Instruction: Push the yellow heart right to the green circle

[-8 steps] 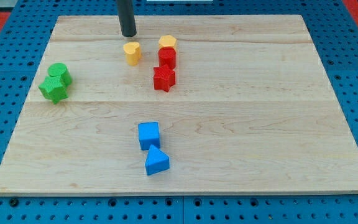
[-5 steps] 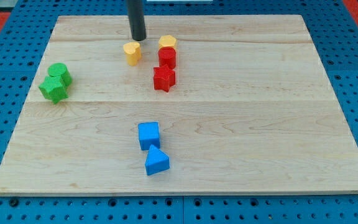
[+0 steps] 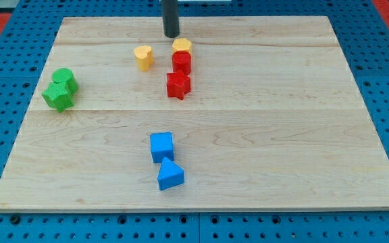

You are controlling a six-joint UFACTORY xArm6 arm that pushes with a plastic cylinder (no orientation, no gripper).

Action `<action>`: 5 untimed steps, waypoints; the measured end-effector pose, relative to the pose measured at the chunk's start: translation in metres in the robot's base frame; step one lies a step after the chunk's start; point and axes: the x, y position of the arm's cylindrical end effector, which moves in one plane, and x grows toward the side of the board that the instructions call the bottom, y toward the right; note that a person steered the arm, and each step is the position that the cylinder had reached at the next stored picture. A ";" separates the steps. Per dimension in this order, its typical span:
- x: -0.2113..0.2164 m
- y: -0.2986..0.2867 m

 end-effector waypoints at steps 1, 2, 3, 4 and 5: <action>0.008 0.009; 0.058 -0.045; 0.104 -0.078; 0.108 -0.113; 0.069 -0.084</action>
